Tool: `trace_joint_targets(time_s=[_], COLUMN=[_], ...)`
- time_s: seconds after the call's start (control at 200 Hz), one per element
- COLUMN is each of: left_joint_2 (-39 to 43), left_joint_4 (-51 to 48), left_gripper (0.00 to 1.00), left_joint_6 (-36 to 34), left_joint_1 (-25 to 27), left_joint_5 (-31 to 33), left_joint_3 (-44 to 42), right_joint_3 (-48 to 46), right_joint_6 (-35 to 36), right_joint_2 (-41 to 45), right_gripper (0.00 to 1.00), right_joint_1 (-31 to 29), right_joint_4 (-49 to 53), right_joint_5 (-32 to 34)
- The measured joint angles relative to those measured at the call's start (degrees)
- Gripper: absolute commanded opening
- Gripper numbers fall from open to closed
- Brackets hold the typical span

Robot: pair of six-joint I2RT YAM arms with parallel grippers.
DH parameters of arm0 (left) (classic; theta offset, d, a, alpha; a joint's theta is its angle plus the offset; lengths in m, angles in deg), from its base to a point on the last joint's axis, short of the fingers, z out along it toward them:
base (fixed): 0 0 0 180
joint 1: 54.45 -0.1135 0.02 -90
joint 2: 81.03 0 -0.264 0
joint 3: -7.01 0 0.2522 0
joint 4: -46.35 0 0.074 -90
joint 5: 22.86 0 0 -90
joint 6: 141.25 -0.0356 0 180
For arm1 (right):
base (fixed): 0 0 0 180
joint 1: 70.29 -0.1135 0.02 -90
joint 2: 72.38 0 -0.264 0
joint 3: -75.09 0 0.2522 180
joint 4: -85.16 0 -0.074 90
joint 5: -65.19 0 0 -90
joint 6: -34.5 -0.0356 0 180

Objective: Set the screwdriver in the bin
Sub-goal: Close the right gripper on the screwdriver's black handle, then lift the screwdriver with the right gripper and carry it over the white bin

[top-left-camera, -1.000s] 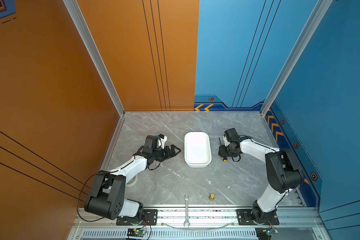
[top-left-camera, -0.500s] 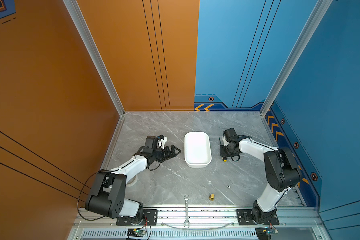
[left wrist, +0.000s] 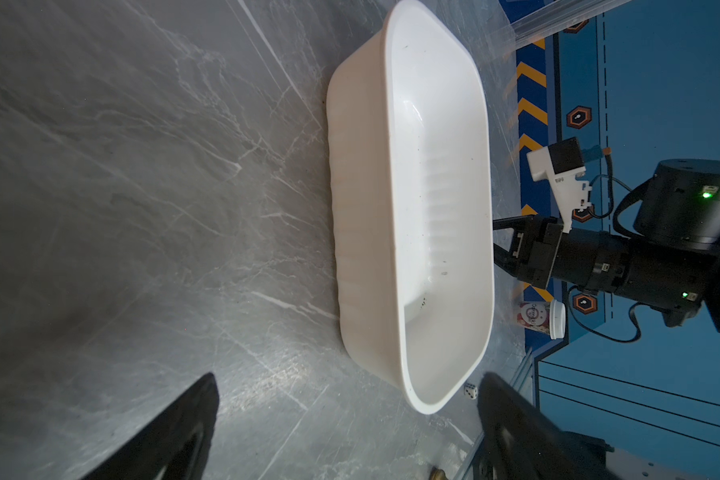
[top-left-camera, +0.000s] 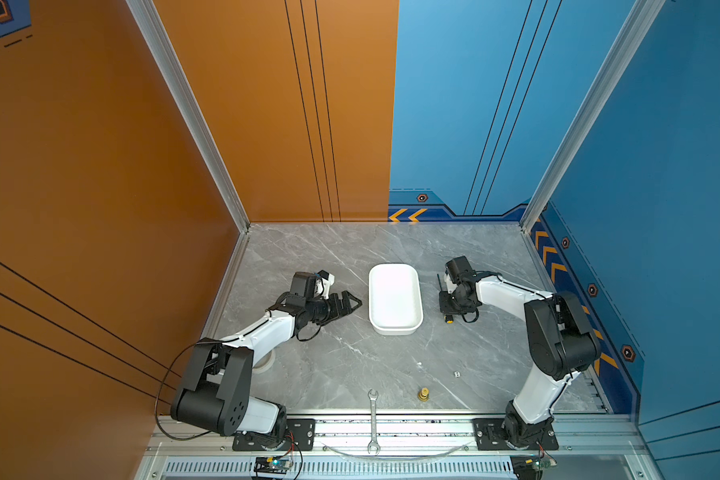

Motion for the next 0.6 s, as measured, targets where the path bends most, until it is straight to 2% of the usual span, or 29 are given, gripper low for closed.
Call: trace_joint_targets(time_s=[0.15, 0.471, 0.601], left_joint_2=[0.0, 0.0, 0.0], left_joint_4=[-0.2, -0.4, -0.4], left_gripper=[0.98, 0.98, 0.98], left_joint_6=[0.0, 0.0, 0.0], left_joint_1=[0.0, 0.0, 0.0], left_joint_5=[0.0, 0.0, 0.0], left_joint_3=[0.0, 0.0, 0.0], right_joint_3=[0.3, 0.4, 0.4], right_joint_6=[0.0, -0.1, -0.1], right_joint_2=[-0.2, 0.2, 3.5], right_gripper=[0.00, 0.00, 0.00], right_joint_1=[0.0, 0.7, 1.2], right_joint_4=[0.3, 1.2, 2.6], right_joint_5=[-0.1, -0.6, -1.7])
